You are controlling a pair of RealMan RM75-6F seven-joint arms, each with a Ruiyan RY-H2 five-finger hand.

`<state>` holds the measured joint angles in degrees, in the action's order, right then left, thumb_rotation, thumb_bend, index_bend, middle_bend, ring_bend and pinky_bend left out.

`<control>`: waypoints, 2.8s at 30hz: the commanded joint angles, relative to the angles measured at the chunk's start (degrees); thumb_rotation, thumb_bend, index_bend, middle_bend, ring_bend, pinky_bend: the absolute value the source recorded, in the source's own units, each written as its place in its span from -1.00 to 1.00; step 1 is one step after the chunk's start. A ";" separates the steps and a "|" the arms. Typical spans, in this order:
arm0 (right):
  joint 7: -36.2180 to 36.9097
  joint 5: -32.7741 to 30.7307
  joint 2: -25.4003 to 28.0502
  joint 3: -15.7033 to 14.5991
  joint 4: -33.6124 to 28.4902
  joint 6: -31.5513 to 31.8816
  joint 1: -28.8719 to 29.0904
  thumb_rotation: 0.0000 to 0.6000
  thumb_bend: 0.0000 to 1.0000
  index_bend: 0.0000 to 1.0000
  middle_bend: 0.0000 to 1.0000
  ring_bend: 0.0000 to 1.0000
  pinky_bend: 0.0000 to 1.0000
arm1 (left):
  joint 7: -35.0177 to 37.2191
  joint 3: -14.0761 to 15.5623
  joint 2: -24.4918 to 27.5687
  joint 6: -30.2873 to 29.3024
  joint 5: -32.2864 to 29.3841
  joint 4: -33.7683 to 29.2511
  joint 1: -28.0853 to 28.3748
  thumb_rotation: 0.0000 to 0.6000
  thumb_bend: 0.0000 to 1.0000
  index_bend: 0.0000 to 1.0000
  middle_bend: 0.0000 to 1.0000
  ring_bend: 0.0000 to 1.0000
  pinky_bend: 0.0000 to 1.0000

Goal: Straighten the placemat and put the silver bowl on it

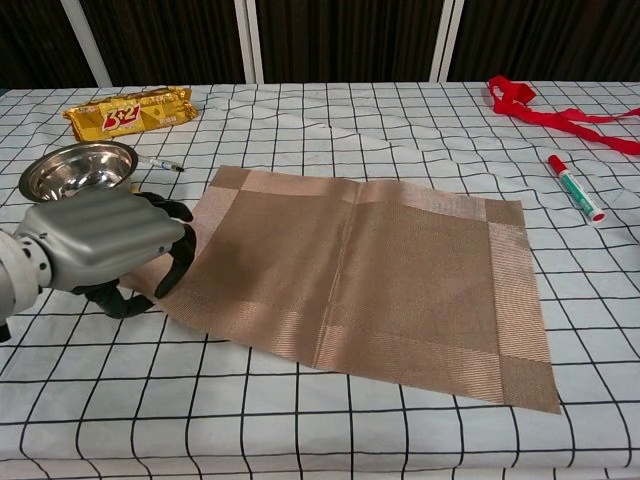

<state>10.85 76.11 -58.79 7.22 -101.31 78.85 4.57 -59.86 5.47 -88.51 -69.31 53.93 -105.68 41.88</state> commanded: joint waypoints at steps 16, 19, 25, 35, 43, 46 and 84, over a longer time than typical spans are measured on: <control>0.26 -0.36 0.14 0.33 0.09 0.25 -0.09 1.00 -0.63 -0.78 -1.00 -1.00 -0.65 | -1.15 5.10 -1.29 1.30 3.46 -7.18 -1.97 1.00 -0.01 0.18 -0.44 -0.84 -0.74; 0.32 -0.33 0.13 0.31 0.11 0.15 -0.06 1.00 -0.63 -0.78 -1.00 -1.00 -0.65 | -1.27 5.75 -0.72 0.87 4.12 -7.95 -2.34 1.00 -0.01 0.18 -0.44 -0.84 -0.74; 0.28 -0.26 0.08 0.21 0.09 0.02 -0.03 1.00 -0.63 -0.78 -1.00 -1.00 -0.65 | -1.15 6.78 0.55 0.44 5.29 -9.06 -2.97 1.00 -0.01 0.14 -0.48 -0.84 -0.74; -0.03 -0.25 -0.03 0.20 0.08 0.17 -0.07 1.00 -0.63 -0.78 -1.00 -1.00 -0.65 | -0.32 7.04 3.12 -0.43 4.80 -11.36 -3.81 1.00 -0.99 -0.72 -0.75 -0.91 -0.84; 0.00 -0.34 -0.03 0.18 -0.04 0.06 -0.07 1.00 -0.63 -0.78 -1.00 -1.00 -0.65 | 3.16 6.34 8.31 -6.08 12.34 -16.28 -6.50 1.00 -0.90 -0.65 -0.74 -0.91 -0.84; -0.05 -0.26 -0.01 0.10 -0.07 -0.04 -0.04 1.00 -0.63 -0.78 -1.00 -1.00 -0.65 | 2.48 3.61 9.92 -8.83 11.41 -16.34 -6.96 1.00 -0.87 -0.57 -0.73 -0.91 -0.84; -0.25 -1.32 0.38 0.23 -0.50 -0.76 0.06 1.00 -0.63 -0.78 -1.00 -1.00 -0.65 | 7.28 -9.84 3.03 -0.27 -4.57 15.35 -2.96 1.00 -0.37 -0.18 -0.14 -0.64 -0.59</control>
<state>10.60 74.79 -58.40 7.45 -101.81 78.09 4.63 -52.38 -4.52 -85.22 -69.78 49.22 -90.57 38.74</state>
